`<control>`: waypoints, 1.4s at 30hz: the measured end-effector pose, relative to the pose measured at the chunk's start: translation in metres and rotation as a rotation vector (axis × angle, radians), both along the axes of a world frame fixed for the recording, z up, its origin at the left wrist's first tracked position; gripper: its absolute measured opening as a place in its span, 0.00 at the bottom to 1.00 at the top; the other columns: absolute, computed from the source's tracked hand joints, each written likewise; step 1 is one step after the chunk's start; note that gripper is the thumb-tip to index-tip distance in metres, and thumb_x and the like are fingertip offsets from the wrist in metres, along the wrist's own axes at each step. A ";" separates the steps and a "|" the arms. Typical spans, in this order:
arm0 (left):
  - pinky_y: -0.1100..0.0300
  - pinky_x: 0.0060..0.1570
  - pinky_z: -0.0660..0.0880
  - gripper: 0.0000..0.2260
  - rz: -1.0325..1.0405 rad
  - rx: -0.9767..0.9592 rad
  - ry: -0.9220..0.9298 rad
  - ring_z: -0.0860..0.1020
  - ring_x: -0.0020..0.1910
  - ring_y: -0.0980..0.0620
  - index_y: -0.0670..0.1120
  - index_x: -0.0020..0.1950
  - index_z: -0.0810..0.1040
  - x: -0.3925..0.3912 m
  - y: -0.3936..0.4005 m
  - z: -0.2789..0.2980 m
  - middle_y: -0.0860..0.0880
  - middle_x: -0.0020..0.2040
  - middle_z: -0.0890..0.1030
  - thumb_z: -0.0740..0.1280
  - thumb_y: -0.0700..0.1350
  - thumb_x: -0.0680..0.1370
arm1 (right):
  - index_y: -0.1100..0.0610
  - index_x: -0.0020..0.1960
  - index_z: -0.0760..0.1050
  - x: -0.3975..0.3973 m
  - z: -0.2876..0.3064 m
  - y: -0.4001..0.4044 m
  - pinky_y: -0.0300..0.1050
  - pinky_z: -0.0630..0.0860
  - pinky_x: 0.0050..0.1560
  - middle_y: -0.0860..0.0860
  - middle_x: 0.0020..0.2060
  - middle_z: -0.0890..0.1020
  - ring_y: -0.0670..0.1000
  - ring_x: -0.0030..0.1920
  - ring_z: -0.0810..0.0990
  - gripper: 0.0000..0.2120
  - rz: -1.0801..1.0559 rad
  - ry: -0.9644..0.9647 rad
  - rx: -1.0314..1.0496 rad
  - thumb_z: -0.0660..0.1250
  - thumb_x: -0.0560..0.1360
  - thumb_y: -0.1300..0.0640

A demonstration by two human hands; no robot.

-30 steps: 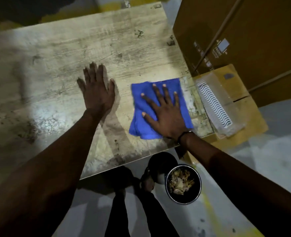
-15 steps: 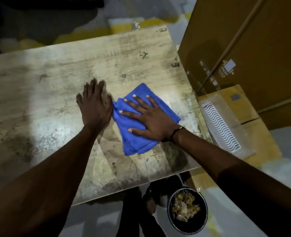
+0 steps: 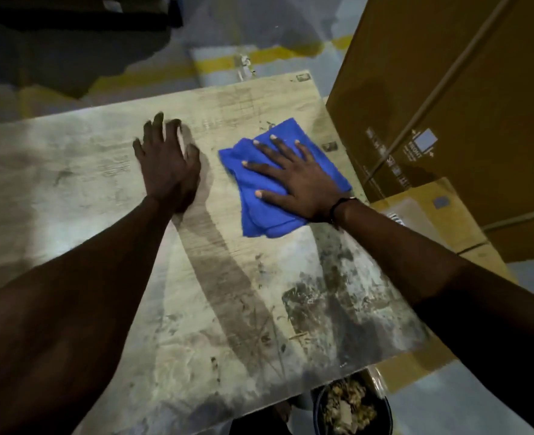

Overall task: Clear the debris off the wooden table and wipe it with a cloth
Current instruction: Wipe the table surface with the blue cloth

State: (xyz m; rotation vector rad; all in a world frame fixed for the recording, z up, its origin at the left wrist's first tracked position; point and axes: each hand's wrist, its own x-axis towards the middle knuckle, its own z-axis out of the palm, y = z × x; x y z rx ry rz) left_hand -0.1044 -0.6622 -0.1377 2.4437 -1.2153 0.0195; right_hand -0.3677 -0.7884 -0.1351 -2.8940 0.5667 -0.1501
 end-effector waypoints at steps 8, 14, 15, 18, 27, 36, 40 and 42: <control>0.37 0.72 0.65 0.22 0.049 0.034 -0.075 0.66 0.78 0.39 0.48 0.74 0.70 0.003 -0.003 -0.002 0.44 0.79 0.68 0.60 0.54 0.82 | 0.41 0.85 0.56 0.042 0.003 -0.023 0.72 0.44 0.80 0.51 0.86 0.52 0.62 0.85 0.49 0.34 -0.583 -0.002 0.015 0.46 0.81 0.30; 0.38 0.74 0.63 0.22 0.077 0.001 -0.037 0.66 0.79 0.40 0.47 0.74 0.71 0.001 -0.006 0.001 0.44 0.79 0.69 0.63 0.52 0.81 | 0.37 0.84 0.56 0.066 0.002 -0.054 0.65 0.43 0.83 0.45 0.86 0.51 0.53 0.86 0.45 0.30 -0.012 0.004 0.012 0.54 0.84 0.31; 0.37 0.75 0.62 0.22 0.078 -0.001 -0.029 0.65 0.80 0.40 0.46 0.75 0.71 0.000 -0.006 0.002 0.43 0.80 0.68 0.63 0.52 0.82 | 0.37 0.84 0.57 0.064 0.003 -0.067 0.65 0.44 0.82 0.45 0.86 0.51 0.53 0.86 0.46 0.30 -0.055 0.002 0.020 0.54 0.84 0.32; 0.35 0.77 0.59 0.23 0.092 -0.002 0.018 0.61 0.82 0.40 0.46 0.77 0.70 -0.001 -0.007 0.005 0.43 0.82 0.66 0.63 0.52 0.83 | 0.38 0.84 0.57 0.070 0.005 -0.087 0.71 0.48 0.81 0.48 0.86 0.54 0.58 0.86 0.50 0.32 -0.531 0.002 0.023 0.52 0.82 0.30; 0.35 0.76 0.61 0.24 0.103 0.008 0.034 0.64 0.81 0.39 0.46 0.77 0.71 -0.002 -0.008 0.013 0.43 0.82 0.67 0.63 0.51 0.81 | 0.41 0.84 0.57 0.118 0.000 -0.032 0.69 0.49 0.81 0.50 0.86 0.53 0.59 0.86 0.48 0.32 -0.170 0.009 -0.050 0.55 0.83 0.32; 0.36 0.78 0.58 0.26 0.108 0.053 0.037 0.61 0.83 0.41 0.48 0.79 0.69 -0.002 -0.010 0.014 0.45 0.83 0.64 0.61 0.53 0.81 | 0.41 0.85 0.55 0.117 0.008 -0.094 0.72 0.45 0.79 0.53 0.86 0.53 0.64 0.85 0.49 0.34 -0.765 0.008 0.021 0.50 0.82 0.30; 0.36 0.77 0.60 0.26 0.105 0.035 0.023 0.62 0.82 0.41 0.48 0.78 0.70 0.000 -0.009 0.012 0.45 0.83 0.65 0.62 0.53 0.80 | 0.40 0.84 0.57 0.146 0.005 -0.075 0.71 0.48 0.81 0.51 0.86 0.53 0.61 0.86 0.48 0.32 -0.237 0.035 -0.058 0.53 0.83 0.31; 0.36 0.77 0.60 0.26 0.106 0.027 0.019 0.62 0.82 0.41 0.48 0.78 0.70 0.000 -0.009 0.011 0.45 0.83 0.65 0.63 0.52 0.80 | 0.38 0.84 0.56 0.138 0.006 -0.087 0.66 0.45 0.82 0.48 0.86 0.52 0.55 0.86 0.46 0.31 -0.017 0.030 -0.055 0.53 0.84 0.31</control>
